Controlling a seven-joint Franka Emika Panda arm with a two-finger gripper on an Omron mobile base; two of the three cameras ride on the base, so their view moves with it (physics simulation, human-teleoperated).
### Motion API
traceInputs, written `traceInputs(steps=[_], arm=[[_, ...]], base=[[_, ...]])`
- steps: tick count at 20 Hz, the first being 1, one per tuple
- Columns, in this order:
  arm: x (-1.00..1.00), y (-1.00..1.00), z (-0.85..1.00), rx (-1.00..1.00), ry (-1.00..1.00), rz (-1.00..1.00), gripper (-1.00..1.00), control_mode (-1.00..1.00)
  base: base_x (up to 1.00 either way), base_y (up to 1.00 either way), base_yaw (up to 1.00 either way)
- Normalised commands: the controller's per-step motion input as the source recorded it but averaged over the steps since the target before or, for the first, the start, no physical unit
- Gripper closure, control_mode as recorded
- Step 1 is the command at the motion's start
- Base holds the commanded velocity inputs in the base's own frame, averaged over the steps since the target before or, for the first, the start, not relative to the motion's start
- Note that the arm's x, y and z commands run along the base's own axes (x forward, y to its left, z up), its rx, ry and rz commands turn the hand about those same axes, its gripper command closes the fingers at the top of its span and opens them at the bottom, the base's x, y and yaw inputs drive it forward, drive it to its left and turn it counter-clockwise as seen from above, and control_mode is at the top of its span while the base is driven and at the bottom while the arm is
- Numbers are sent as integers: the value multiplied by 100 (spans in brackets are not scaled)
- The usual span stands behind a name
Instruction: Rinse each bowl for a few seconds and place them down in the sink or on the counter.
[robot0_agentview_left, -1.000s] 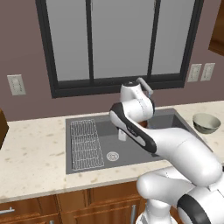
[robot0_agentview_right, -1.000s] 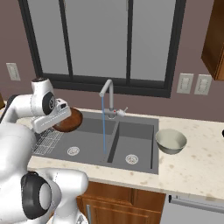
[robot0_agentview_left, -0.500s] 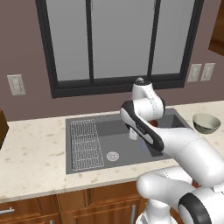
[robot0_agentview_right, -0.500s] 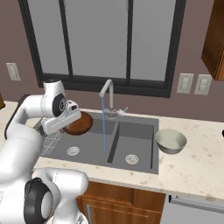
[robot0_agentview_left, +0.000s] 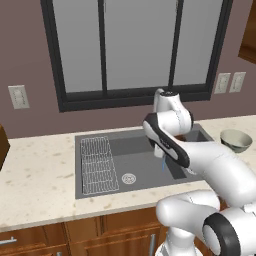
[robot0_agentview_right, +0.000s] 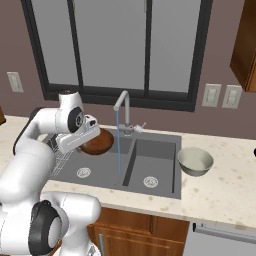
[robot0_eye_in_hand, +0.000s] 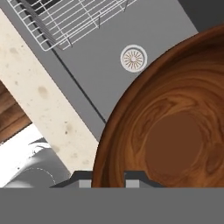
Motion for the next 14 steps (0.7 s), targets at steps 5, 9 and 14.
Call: traceInputs(steps=[5,9,14], arm=[[34,2,0,-11,0,0,100,-100],[34,1,0,-11,0,0,100,-100],[28,-2,-1,-6,0,1,100,-100]], base=[[0,0,0],[0,0,0],[0,0,0]])
